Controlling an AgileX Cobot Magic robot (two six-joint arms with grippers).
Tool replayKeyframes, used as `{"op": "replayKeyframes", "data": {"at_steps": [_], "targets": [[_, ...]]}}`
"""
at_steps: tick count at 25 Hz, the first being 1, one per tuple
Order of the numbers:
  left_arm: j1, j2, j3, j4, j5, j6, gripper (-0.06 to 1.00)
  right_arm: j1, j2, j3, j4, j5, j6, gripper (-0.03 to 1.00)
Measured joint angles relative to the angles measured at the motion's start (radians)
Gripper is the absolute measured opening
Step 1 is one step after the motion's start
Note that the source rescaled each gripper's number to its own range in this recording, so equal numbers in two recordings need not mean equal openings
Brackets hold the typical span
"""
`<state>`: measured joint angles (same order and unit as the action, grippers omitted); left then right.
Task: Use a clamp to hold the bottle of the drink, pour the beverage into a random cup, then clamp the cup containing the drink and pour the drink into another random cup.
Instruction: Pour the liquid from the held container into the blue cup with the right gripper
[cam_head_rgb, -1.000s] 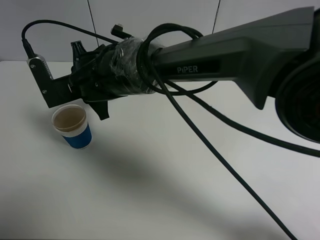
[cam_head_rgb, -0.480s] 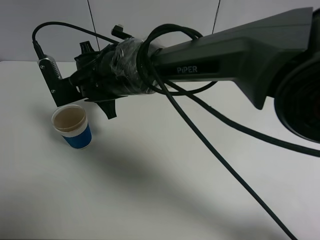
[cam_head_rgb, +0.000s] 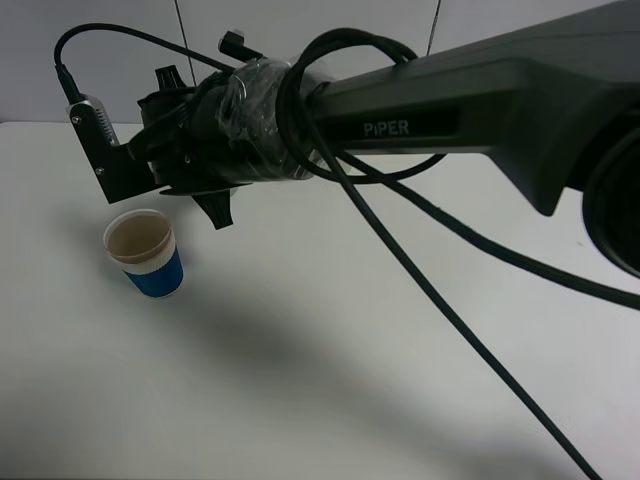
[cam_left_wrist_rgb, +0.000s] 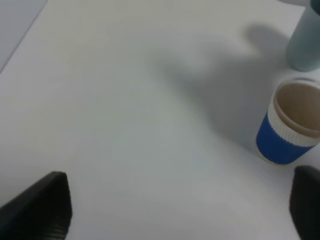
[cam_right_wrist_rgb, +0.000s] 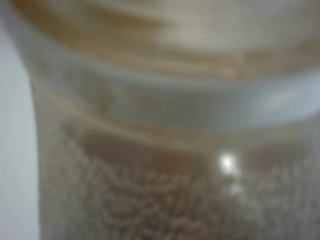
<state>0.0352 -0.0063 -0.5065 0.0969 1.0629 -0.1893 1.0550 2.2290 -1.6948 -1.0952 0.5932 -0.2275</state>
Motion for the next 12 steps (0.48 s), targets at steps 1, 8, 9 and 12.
{"op": "replayKeyframes", "data": {"at_steps": [1, 8, 9, 12], "targets": [[0.0, 0.0, 0.0, 0.0, 0.0, 0.0, 0.62, 0.003, -0.001, 0.0, 0.0, 0.0, 0.0, 0.01], [0.0, 0.0, 0.0, 0.0, 0.0, 0.0, 0.62, 0.021, -0.004, 0.046, 0.004, 0.019, -0.006, 0.01], [0.0, 0.0, 0.0, 0.0, 0.0, 0.0, 0.62, 0.021, -0.004, 0.048, 0.004, 0.024, -0.007, 0.01], [0.0, 0.0, 0.0, 0.0, 0.0, 0.0, 0.62, 0.021, -0.004, 0.048, 0.003, 0.028, -0.007, 0.01]]}}
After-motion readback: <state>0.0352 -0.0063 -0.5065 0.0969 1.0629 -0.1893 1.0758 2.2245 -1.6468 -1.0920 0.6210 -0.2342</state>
